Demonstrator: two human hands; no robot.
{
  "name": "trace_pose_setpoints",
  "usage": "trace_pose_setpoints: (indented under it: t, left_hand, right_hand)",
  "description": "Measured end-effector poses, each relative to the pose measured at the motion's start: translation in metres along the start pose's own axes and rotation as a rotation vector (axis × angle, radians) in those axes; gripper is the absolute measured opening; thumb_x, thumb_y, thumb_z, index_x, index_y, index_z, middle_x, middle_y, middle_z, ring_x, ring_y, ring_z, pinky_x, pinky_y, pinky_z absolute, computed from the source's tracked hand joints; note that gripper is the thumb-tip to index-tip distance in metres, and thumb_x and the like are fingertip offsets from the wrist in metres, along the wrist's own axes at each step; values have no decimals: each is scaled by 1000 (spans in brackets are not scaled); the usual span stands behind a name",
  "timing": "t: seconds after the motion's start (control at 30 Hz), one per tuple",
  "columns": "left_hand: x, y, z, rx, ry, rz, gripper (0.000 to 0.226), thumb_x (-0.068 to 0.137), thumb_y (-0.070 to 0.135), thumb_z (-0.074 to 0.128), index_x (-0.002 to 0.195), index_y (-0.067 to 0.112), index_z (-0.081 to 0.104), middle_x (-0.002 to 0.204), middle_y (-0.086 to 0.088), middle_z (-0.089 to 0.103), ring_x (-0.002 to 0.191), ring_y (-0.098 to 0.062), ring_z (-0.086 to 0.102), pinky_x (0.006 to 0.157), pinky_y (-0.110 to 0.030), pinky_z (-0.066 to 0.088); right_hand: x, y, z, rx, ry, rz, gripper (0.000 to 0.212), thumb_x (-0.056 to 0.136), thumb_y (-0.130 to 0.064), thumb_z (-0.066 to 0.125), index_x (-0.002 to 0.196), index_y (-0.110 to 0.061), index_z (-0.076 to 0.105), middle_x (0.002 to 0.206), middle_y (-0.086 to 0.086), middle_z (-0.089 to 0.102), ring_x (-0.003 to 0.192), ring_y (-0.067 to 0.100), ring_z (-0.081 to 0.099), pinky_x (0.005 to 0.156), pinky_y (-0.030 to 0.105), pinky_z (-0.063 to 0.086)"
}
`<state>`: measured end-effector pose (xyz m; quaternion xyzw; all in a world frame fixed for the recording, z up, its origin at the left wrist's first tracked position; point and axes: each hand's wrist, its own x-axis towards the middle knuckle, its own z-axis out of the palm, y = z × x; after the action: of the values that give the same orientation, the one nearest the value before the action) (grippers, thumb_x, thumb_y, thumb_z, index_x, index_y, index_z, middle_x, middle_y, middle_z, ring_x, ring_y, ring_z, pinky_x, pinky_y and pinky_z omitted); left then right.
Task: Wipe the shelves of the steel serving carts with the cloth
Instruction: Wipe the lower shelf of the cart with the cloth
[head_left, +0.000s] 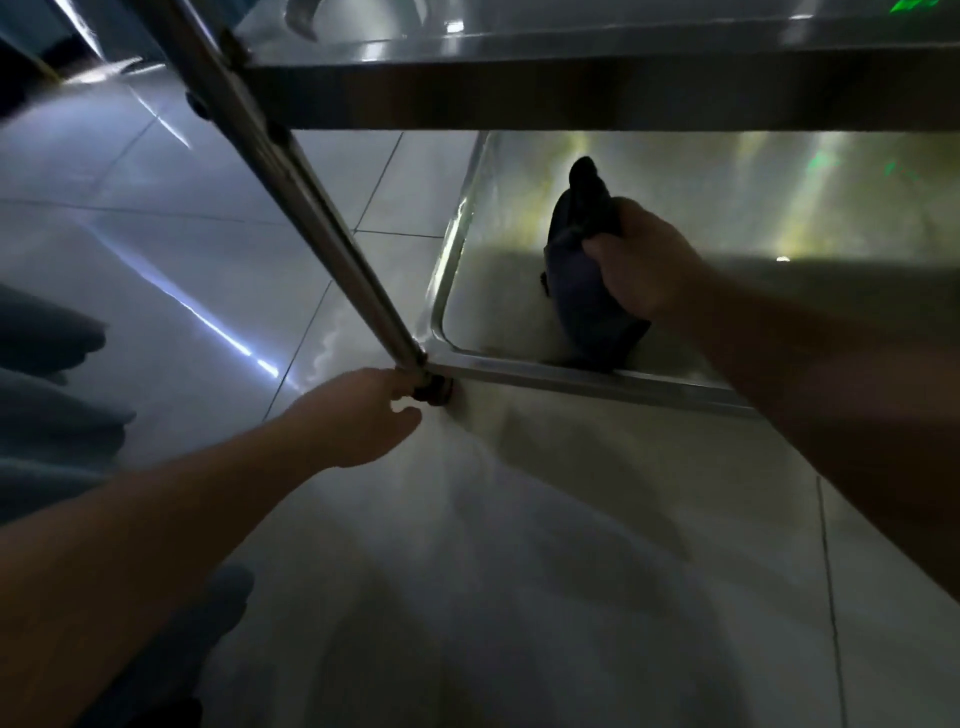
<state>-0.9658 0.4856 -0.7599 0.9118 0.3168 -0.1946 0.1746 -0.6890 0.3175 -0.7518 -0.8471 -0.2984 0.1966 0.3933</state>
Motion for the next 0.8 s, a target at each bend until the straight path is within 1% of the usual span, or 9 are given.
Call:
trace_pose_setpoints:
  t: [0.17, 0.23, 0.3, 0.37, 0.47, 0.57, 0.6, 0.7, 0.8]
  left_hand:
    - [19, -31, -9, -306, 154, -87, 85, 86, 70, 70, 152, 21, 48, 140, 3, 61, 123, -19, 61, 92, -37, 55]
    - [26, -30, -14, -502, 272, 13, 72, 81, 73, 72, 139, 33, 55, 130, 11, 64, 118, -7, 62, 96, -34, 55]
    - [31, -19, -14, -687, 383, 115, 56, 78, 67, 74, 125, 42, 56, 116, 17, 67, 109, 2, 64, 90, -22, 54]
    - [39, -7, -12, -929, 461, 200, 50, 83, 49, 80, 125, 32, 59, 109, 14, 70, 104, -1, 68, 83, -19, 57]
    - [53, 8, -9, -1173, 592, 230, 28, 90, 26, 78, 112, 16, 65, 93, 8, 70, 91, -7, 71, 80, -20, 56]
    - [62, 17, -2, -1254, 650, 200, 3, 89, 18, 70, 88, 18, 67, 82, -5, 72, 79, -12, 70, 72, -20, 55]
    - [62, 19, 0, -1277, 650, 178, 8, 88, 16, 67, 82, 19, 65, 76, -8, 71, 73, -15, 69, 67, -21, 54]
    - [64, 19, 4, -1320, 622, 122, 17, 84, 17, 65, 70, 26, 58, 60, -1, 60, 60, -18, 61, 63, -29, 57]
    - [65, 16, 1, -1300, 600, 166, 24, 80, 14, 63, 63, 31, 58, 57, 5, 54, 59, -15, 57, 63, -31, 56]
  right_hand:
    - [40, -20, 59, -60, 72, -8, 55, 101, -44, 44, 150, -21, 40, 133, 15, 62, 113, 37, 60, 84, 36, 37]
    - [46, -29, 91, -146, -72, 5, 55, 101, -49, 41, 151, -25, 38, 144, 16, 54, 130, 41, 52, 96, 43, 40]
    - [41, -37, 123, -416, -288, -131, 55, 105, -47, 32, 156, -27, 34, 164, 11, 33, 152, 40, 24, 120, 54, 22]
    - [29, -45, 143, -615, -384, -335, 61, 106, -46, 31, 163, -24, 22, 172, 7, 12, 157, 38, 4, 125, 57, 7]
    - [2, -39, 142, -691, -466, -565, 59, 108, -39, 36, 163, -25, 21, 173, 2, 9, 157, 39, 6, 125, 58, 14]
    - [-19, -9, 112, -540, -467, -474, 54, 109, -49, 27, 161, -36, 27, 170, -11, 19, 159, 18, 8, 126, 40, 9]
    - [-23, 2, 100, -534, -432, -466, 55, 109, -50, 30, 161, -36, 29, 169, -13, 22, 158, 15, 10, 125, 37, 8]
    - [5, 28, 74, -582, -307, -384, 55, 108, -44, 40, 160, -26, 35, 168, -6, 29, 157, 22, 16, 124, 42, 14]
    - [78, 24, 72, -605, -182, -154, 59, 109, -46, 31, 162, -21, 29, 171, 1, 22, 158, 31, 12, 125, 52, 11]
